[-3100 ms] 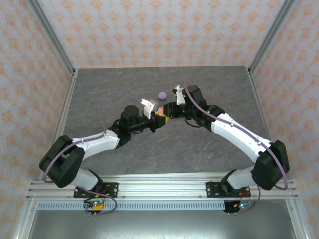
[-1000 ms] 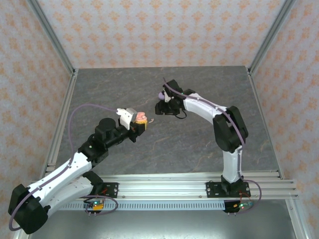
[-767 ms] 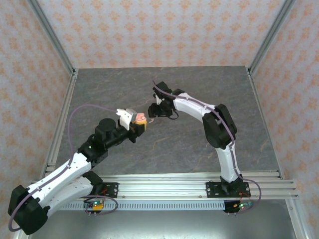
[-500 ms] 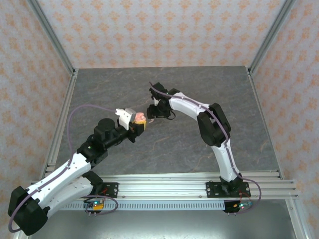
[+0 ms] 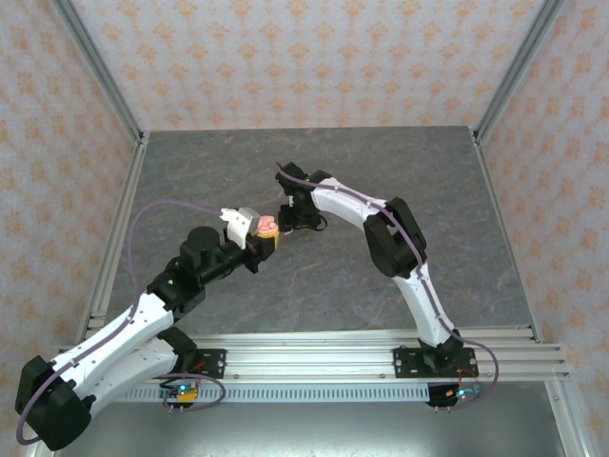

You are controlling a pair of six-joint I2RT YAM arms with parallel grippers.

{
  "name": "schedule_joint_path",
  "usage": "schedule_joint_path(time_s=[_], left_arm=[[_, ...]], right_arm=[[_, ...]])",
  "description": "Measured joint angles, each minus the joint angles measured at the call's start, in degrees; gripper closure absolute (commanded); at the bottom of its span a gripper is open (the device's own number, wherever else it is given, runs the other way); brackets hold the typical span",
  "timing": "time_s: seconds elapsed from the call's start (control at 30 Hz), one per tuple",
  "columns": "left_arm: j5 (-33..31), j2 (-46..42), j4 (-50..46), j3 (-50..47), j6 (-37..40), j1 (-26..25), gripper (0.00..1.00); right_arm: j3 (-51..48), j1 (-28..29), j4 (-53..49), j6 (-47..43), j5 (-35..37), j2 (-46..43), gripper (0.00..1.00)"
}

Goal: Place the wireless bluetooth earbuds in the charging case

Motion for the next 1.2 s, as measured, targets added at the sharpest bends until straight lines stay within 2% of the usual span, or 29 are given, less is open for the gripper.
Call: schedule_joint_path(time_s=[0.17,0.3,0.47,0.8,1.03,1.1,1.2], left_arm=[[0.0,0.0,-0.07,-0.48,-0.11,0.0,0.92],[0.0,0.0,-0.07,-0.5,-0.13,0.0,0.92],[0.02,0.0,-0.09,-0.5,-0.15,0.0,0.92],[0.09,0.07,-0.07,-0.5,-0.15,0.0,0.92],[0.28,0.68,-0.02,-0.5,-0.2,0.0,0.92],[0.28,0.72,-0.02,-0.5,-0.2,0.0,0.92],[0.31,1.05,0.02,-0.5,-0.2,0.0,0.92]], right_arm=[[2.73,0.48,-2.86,0.02,2.49,1.6,0.6],[2.99,0.55,-3.85,-0.09,4.28,1.73,0.72],[1.86,0.55,-3.5,-0.42,6.05,1.31,0.77],[-8.98,-2.38,-0.61,-5.66,6.19,-5.14,0.78],[-11.17,-4.57,-2.54,-12.59,7.41,-6.69,0.78],[-11.17,-4.72,-2.99,-14.32,7.96,-6.69,0.76],[-11.15,-4.7,-3.48,-16.24,9.38,-6.73,0.67]])
